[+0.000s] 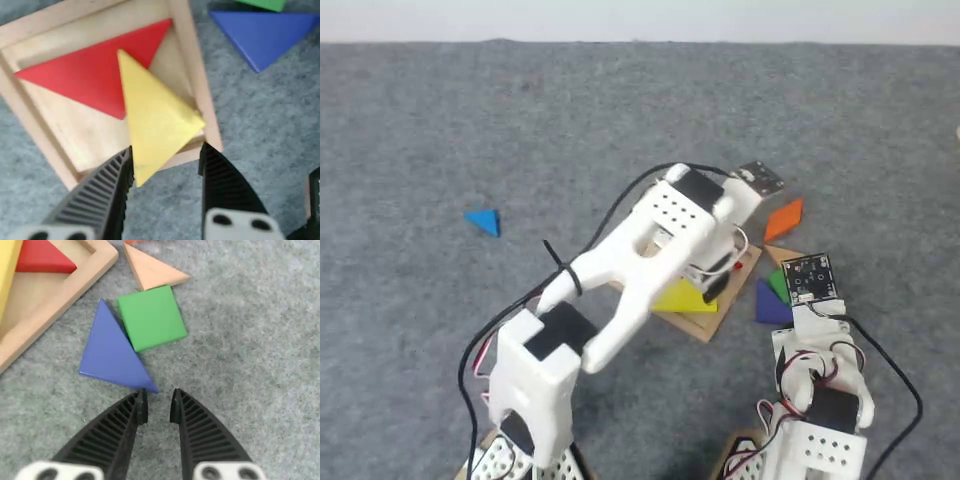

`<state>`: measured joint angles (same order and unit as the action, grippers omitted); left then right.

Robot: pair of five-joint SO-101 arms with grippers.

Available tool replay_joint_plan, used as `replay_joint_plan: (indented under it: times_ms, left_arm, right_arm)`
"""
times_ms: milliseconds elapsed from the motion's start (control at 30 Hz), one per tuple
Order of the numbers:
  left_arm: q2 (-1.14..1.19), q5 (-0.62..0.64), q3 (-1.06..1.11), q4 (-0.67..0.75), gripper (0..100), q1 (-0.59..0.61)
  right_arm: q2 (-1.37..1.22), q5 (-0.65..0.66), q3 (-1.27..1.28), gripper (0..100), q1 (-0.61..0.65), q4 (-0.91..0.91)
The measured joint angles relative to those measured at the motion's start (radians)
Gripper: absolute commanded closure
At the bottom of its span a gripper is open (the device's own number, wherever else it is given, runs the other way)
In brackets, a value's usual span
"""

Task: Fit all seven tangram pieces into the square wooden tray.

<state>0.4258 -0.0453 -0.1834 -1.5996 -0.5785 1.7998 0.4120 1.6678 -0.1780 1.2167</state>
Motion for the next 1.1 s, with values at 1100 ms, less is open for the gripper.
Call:
replay_joint_plan:
  times_ms: [1100]
  left_arm:
    - [0.189, -0.057, -0.055, 0.100, 79, 0.244]
  right_arm:
    - [0.000, 0.000, 0.000, 90.8, 0.000, 0.000]
